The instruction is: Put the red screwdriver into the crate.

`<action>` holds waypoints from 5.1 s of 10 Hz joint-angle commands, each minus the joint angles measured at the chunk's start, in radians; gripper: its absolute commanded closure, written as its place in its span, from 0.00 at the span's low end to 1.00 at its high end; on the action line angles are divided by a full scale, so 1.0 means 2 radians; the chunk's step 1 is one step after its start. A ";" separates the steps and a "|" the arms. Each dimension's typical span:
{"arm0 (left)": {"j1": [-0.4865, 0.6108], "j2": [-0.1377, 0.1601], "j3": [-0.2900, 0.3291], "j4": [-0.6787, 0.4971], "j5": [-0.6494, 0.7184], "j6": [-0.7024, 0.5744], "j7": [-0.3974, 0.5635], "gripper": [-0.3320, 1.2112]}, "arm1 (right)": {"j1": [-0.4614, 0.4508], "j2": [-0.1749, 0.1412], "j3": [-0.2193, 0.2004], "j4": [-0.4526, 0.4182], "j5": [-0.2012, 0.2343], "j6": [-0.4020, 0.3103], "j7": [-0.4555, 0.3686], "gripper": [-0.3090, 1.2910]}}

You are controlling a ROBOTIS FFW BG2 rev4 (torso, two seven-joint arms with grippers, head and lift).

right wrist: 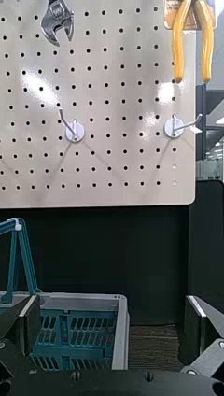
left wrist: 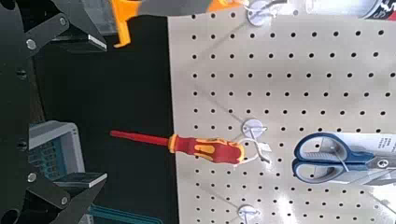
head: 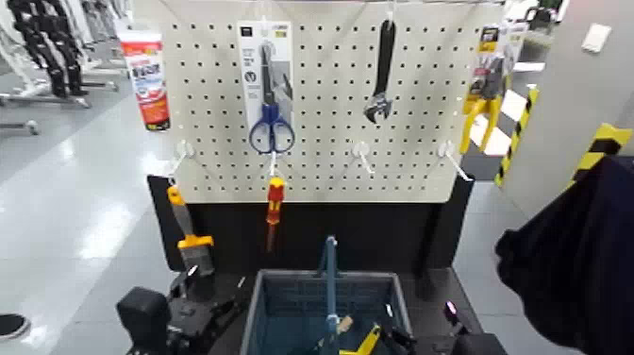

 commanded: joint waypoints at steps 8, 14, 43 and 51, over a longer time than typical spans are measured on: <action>-0.146 0.020 -0.013 0.045 -0.001 0.093 -0.121 0.42 | -0.007 -0.002 0.005 0.006 -0.011 -0.002 0.002 0.28; -0.222 0.030 -0.044 0.117 0.019 0.101 -0.166 0.42 | -0.008 -0.004 0.006 0.007 -0.015 -0.004 0.003 0.28; -0.222 0.034 -0.070 0.070 0.068 0.117 -0.199 0.99 | -0.011 -0.004 0.009 0.010 -0.024 0.003 0.005 0.28; -0.147 0.036 -0.032 -0.060 0.095 0.259 -0.174 0.99 | -0.009 -0.004 0.009 0.009 -0.028 0.003 0.005 0.28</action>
